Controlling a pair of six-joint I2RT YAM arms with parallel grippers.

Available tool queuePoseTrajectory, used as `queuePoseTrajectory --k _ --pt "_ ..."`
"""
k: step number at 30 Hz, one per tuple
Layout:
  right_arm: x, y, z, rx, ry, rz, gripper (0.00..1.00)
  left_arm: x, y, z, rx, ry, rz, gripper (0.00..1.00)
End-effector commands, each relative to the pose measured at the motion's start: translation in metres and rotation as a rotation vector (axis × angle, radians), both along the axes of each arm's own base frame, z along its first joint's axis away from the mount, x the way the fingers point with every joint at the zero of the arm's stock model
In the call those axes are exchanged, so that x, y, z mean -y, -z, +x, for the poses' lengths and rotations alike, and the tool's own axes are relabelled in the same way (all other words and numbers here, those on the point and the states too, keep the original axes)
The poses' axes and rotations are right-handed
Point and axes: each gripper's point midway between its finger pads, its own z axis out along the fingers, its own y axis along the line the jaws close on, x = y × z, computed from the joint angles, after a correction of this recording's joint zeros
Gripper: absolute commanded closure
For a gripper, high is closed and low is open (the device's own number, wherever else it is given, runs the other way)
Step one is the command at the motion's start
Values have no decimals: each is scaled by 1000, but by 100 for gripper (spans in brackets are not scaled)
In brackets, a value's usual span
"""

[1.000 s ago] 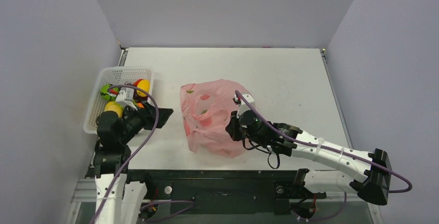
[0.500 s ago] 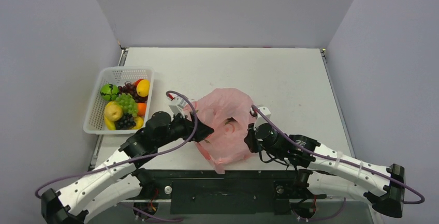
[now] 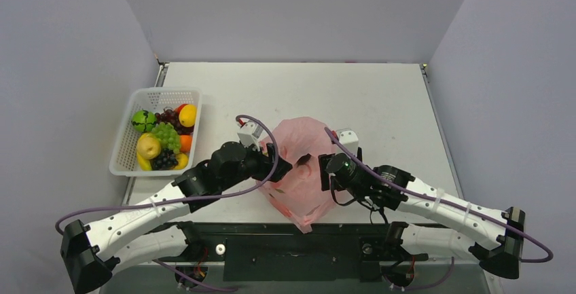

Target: Take the fake fruits out of the plastic bag

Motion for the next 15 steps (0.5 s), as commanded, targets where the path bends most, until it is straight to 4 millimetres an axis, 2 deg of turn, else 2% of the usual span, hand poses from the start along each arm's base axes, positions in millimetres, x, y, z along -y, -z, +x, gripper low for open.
queuePoseTrajectory --k 1,2,6,7,9,10,11,12,15 --pt "10 -21 20 71 80 -42 33 20 -27 0 34 73 -36 33" --pt "11 -24 22 78 75 -51 30 24 -31 0 34 85 -46 34" --pt "19 -24 33 92 72 -106 25 45 -22 -1 16 129 -51 34" --pt "17 -20 35 86 52 -114 25 49 -22 0 19 130 -59 34" --pt "11 -13 37 73 24 -117 28 55 -10 5 -5 124 -41 34" --pt "9 -12 38 69 19 -116 36 60 0 8 -22 119 -20 35" --pt "7 -8 38 63 21 -116 41 63 2 10 -19 114 -18 36" --pt "7 -7 39 63 25 -111 53 68 9 14 -27 102 4 36" --pt "1 -4 37 64 23 -54 74 74 18 28 -12 35 39 38"
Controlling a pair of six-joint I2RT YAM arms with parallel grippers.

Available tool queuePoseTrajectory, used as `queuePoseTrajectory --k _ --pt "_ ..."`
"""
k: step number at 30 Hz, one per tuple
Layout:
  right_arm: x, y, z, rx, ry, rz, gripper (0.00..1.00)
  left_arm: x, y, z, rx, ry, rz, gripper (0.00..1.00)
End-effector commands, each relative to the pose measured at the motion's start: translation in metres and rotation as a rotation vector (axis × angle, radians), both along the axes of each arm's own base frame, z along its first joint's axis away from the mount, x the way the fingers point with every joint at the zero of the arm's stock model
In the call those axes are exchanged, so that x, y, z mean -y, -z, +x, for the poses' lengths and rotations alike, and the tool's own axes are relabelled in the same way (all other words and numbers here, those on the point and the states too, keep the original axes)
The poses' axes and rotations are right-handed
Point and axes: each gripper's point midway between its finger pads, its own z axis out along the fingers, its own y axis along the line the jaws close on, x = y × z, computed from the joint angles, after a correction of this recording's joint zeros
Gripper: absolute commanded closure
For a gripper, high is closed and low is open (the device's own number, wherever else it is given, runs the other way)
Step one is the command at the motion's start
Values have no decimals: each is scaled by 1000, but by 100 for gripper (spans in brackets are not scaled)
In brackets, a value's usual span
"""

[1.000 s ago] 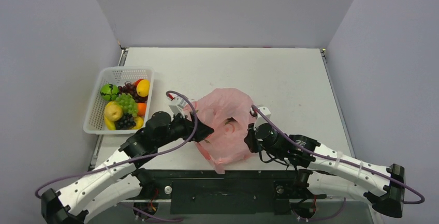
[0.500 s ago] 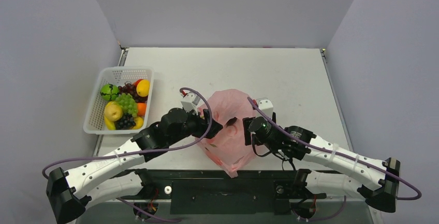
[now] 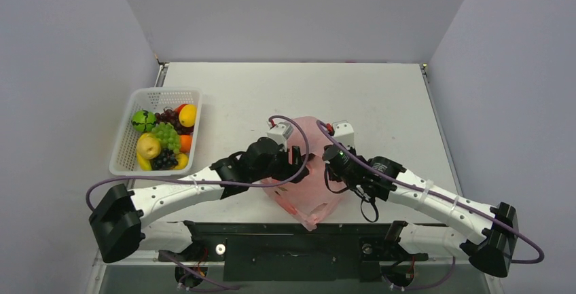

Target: Take the fake fruits out of the plastic bag

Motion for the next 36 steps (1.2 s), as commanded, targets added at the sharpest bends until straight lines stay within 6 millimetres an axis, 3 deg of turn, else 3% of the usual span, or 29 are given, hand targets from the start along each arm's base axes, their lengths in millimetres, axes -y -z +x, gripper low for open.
queuePoseTrajectory --k 1,6,13,17,22,30,36 --pt "-14 -5 2 29 -27 104 76 24 -22 27 94 -85 -36 38" --pt "-18 5 0 15 -34 140 100 37 -14 49 159 -159 -2 39" --pt "-15 0 1 39 -36 158 100 42 5 73 221 -236 34 47" --pt "-12 0 4 41 -23 151 100 43 12 74 232 -261 29 54" --pt "-13 -5 9 50 -16 153 100 48 25 69 214 -275 19 53" --pt "-13 -5 10 52 -17 157 100 52 51 81 199 -349 31 51" --pt "-10 -9 10 58 -9 177 100 61 58 89 187 -361 62 49"
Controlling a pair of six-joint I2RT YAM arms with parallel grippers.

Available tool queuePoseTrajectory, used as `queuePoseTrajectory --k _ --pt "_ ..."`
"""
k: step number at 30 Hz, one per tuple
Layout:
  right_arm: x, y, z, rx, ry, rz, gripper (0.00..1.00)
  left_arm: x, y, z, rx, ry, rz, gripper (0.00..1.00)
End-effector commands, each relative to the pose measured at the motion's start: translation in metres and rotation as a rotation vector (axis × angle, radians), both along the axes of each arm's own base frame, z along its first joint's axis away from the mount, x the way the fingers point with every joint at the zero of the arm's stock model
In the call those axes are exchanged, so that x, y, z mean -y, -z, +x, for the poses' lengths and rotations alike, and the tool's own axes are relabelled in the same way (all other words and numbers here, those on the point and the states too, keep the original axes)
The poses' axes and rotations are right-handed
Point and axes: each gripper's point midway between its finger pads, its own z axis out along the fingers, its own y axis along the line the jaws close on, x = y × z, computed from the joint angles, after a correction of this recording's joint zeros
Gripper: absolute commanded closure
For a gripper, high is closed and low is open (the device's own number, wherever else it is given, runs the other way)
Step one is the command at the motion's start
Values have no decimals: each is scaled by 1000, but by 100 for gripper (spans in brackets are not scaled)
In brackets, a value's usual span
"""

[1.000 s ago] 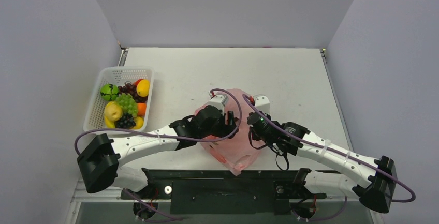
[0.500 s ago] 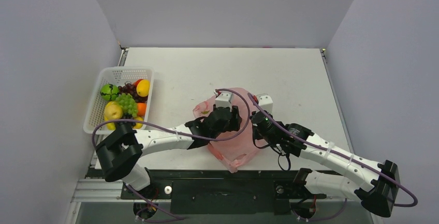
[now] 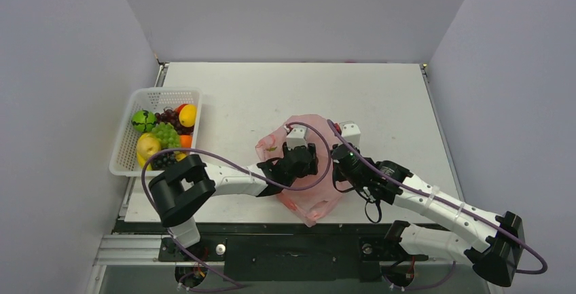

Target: Take the fake fruits out of the plastic bag

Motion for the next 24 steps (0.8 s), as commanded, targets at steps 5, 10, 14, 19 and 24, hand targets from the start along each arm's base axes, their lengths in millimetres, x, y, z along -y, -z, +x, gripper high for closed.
queuePoseTrajectory --k 5,10,14,19,24 --pt "-7 -17 7 48 -2 61 100 10 -13 30 50 -123 -1 39" --pt "-9 -17 8 49 -13 62 100 -1 -9 51 81 -251 67 30" --pt "-8 -18 8 53 -14 66 100 -5 0 67 80 -320 137 26" --pt "-8 -16 9 50 -19 60 100 -3 21 85 41 -341 154 24" --pt "-8 -12 9 42 -23 58 100 15 26 96 91 -184 92 33"
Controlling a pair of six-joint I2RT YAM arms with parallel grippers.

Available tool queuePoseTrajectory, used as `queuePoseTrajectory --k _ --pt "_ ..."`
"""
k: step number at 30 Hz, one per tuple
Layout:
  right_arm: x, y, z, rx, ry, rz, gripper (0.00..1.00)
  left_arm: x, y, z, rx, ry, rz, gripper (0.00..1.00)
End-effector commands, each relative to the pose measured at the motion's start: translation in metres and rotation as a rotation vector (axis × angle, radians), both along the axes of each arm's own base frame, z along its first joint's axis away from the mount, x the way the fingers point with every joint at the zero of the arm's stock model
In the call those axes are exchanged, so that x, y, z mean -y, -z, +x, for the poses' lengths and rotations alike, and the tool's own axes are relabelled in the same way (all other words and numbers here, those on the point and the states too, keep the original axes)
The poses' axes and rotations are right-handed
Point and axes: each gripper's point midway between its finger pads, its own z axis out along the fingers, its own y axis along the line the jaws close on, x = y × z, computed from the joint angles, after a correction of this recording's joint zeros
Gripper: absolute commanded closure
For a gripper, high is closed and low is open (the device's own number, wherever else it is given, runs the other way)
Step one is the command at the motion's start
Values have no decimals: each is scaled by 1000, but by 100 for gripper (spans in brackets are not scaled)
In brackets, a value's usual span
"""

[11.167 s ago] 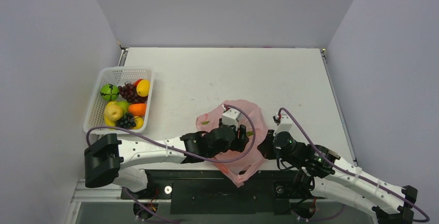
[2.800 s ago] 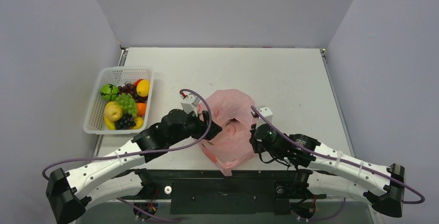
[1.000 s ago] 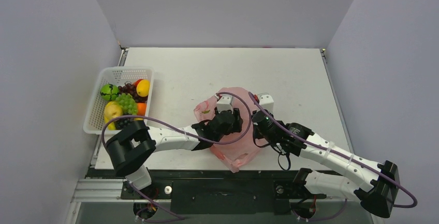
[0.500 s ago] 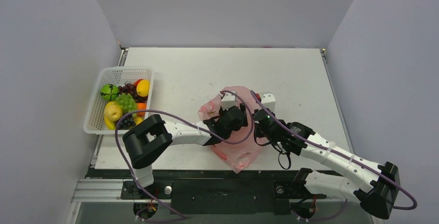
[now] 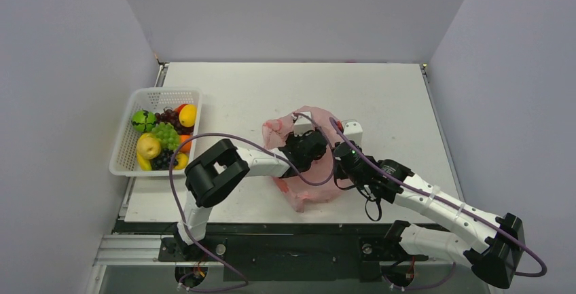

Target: Take the fake fruits out of the plastic bag

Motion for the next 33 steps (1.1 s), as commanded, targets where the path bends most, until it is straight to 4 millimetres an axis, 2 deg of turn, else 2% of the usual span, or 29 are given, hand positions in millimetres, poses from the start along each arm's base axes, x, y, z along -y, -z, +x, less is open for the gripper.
queuePoseTrajectory --k 1,6,8,10,11,13,14,15,16,17,18,19,20,21,22,23,26,27,28,33 --pt "-16 -11 2 33 -51 61 100 23 -5 15 56 146 -71 37" --pt "-16 -11 2 34 -49 68 100 21 -4 20 67 178 -36 53" --pt "-16 -11 2 32 -49 72 100 18 -7 19 80 186 -22 67" --pt "-16 -10 2 31 -48 74 100 16 -12 17 90 198 -19 76" --pt "-16 -10 1 31 -47 74 100 13 -11 13 85 207 -10 80" --pt "-16 -10 1 31 -45 78 100 11 -25 7 99 226 -21 85" --pt "-16 -10 1 32 -44 80 100 7 -24 2 96 232 -16 89" --pt "-16 -10 1 32 -44 79 100 7 -34 -1 109 242 -28 92" --pt "-15 -10 1 32 -43 80 100 2 -32 -5 105 244 -23 96" --pt "-15 -10 1 32 -43 82 100 2 -43 -9 119 253 -34 98" --pt "-15 -10 1 32 -42 82 100 -2 -41 -13 114 258 -25 99" --pt "-15 -9 1 30 -43 80 100 -3 -52 -16 126 266 -42 100" --pt "-15 -9 1 29 -43 79 100 -5 -51 -21 119 278 -38 100" --pt "-15 -8 1 27 -44 79 100 -1 -62 -27 119 316 -71 100" --pt "-15 -8 1 27 -44 79 100 5 -60 -36 87 376 -87 100" --pt "-16 -9 1 27 -46 79 100 9 -69 -42 82 415 -114 100" --pt "-16 -10 2 32 -41 80 100 28 -80 -75 -9 598 -202 100" --pt "-16 -11 3 35 -41 82 100 30 -91 -82 -11 630 -234 100" --pt "-16 -11 3 38 -36 81 100 33 -90 -95 -50 679 -268 100" --pt "-8 -11 4 53 -5 77 100 34 -121 -142 -105 867 -432 100"
